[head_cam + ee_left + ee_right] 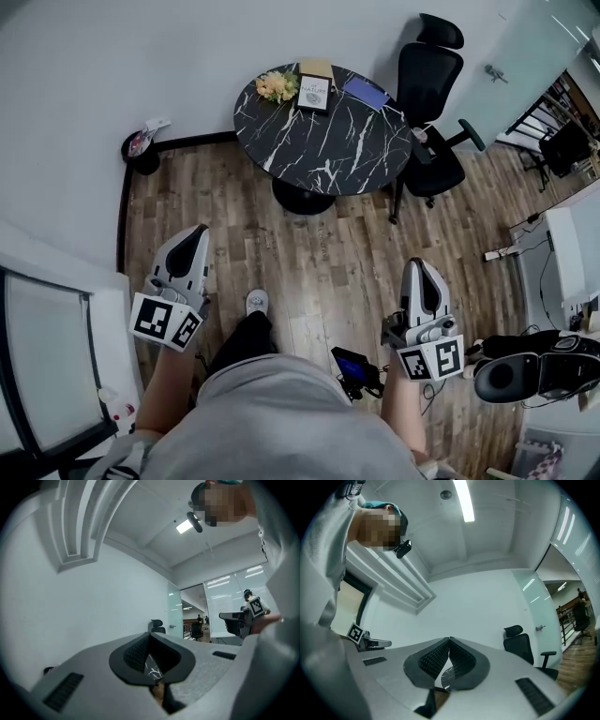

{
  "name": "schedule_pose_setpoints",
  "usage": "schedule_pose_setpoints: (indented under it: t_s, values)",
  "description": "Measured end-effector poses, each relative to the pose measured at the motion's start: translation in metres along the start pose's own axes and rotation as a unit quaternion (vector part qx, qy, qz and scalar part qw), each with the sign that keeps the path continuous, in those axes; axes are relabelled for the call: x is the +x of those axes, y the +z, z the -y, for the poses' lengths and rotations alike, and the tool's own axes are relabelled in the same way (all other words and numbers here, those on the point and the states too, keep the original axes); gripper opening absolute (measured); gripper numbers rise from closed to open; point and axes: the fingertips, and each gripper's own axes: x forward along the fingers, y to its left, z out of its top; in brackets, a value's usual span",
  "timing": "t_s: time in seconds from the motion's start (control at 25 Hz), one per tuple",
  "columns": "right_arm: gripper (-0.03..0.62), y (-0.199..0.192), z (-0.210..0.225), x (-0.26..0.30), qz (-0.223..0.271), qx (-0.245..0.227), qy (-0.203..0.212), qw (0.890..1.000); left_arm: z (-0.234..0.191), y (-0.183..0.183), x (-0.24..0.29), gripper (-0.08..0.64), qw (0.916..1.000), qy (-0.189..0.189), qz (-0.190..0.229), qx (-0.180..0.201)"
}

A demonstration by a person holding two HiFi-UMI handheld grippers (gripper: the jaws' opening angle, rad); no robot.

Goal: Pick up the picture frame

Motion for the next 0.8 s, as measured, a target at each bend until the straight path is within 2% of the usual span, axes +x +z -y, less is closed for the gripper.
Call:
schedule_pose_setpoints:
  t_s: [0.12, 0.28, 0.8]
  values:
    - [0.026, -0.002, 0.006, 0.022, -0.001, 0.013, -0.003, 1.0, -0.014, 0.002, 0.024, 0.008, 1.0, -0.007, 0.003, -0.001]
    - [0.026, -0.007, 0.015, 0.051, 0.0, 0.053, -0.004, 0.999, -0.031, 0.004, 0.052, 0.008, 0.9998, -0.018, 0.003, 0.001]
    - [0.026, -0.028, 0.034, 0.128, 0.002, 0.061, -0.035, 0.998, -0.091, 0.005, 0.127, 0.008, 0.9989, -0.047, 0.001, 0.009]
